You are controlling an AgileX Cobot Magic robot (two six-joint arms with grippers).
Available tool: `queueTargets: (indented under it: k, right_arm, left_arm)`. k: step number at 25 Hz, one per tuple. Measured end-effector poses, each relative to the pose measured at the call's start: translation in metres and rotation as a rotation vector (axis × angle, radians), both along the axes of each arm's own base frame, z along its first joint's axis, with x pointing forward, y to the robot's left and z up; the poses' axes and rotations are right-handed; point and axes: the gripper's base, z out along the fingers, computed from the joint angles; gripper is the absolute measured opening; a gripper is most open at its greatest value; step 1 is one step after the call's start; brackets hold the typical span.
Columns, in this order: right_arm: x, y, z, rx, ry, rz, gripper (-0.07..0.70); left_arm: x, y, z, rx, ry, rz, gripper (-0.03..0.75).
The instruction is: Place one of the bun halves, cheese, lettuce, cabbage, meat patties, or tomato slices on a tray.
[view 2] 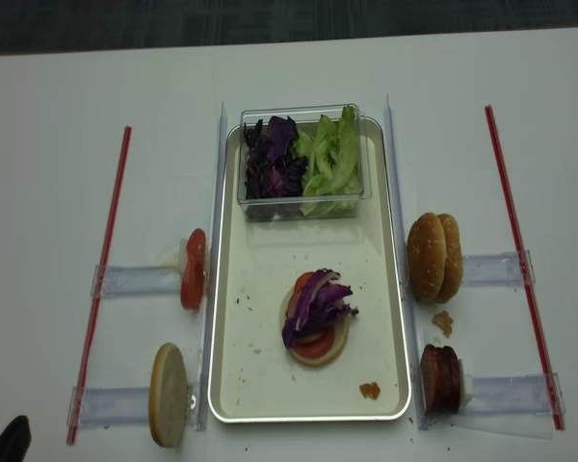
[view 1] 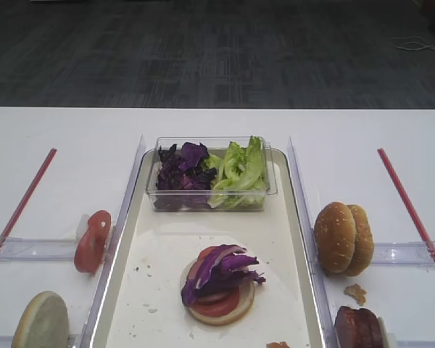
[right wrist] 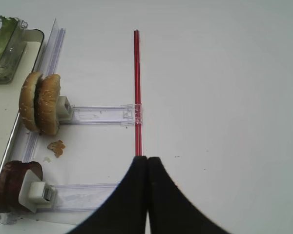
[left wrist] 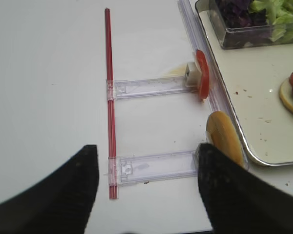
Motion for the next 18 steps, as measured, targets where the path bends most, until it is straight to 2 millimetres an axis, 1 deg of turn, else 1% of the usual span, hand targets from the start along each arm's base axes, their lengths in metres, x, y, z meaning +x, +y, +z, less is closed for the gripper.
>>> queueTargets:
  k: [18]
  right_arm:
    - [0.0000, 0.0002, 0.0000, 0.003, 0.000, 0.000, 0.013]
  left_arm:
    - [0.0000, 0.0006, 0.0000, 0.006, 0.000, 0.004, 0.416]
